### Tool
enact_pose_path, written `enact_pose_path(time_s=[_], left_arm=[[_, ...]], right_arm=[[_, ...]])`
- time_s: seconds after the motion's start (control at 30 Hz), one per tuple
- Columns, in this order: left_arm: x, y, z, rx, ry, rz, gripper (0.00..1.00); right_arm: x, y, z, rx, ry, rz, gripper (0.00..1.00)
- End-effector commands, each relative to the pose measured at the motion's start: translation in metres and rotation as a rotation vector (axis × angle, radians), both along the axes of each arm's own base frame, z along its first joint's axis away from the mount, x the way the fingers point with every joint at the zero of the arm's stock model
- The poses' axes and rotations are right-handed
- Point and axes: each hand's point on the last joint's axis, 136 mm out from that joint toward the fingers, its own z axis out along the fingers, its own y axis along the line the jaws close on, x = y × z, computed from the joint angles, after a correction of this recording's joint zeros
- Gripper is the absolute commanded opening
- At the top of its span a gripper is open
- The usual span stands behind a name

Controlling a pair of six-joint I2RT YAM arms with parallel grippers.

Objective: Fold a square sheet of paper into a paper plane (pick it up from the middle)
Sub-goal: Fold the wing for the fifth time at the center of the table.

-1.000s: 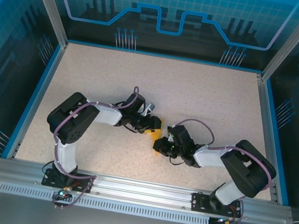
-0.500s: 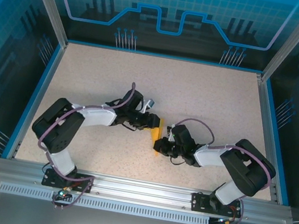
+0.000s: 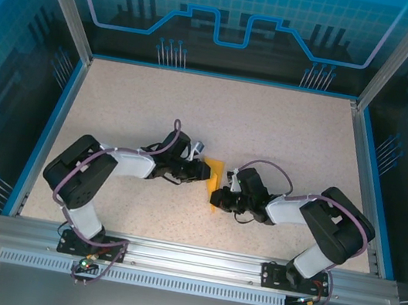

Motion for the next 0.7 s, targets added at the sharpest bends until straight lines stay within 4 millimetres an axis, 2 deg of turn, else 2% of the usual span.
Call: enact_pose_path(time_s=[0.0,0.17,0.37,0.67], left_arm=[[0.008,-0.011,0.001,-0.021,-0.029,-0.024,0.31],[0.017,-0.015,-0.007,-0.002,-0.044,-0.033,0.3],[0.029,-0.019,-0.007,0.016,-0.073,-0.043,0.3],[0.037,-0.015,-0.03,0.091,-0.048,-0.043,0.3]], right_arm=[[-0.022,-0.039,-0.051,-0.2,0.123,-0.035,0.1],[-0.023,-0.039,-0.053,-0.203,0.134,-0.036,0.1],[-0.025,-0.041,-0.056,-0.209,0.143,-0.036,0.09],[-0.026,-0.042,-0.055,-0.208,0.147,-0.038,0.09]])
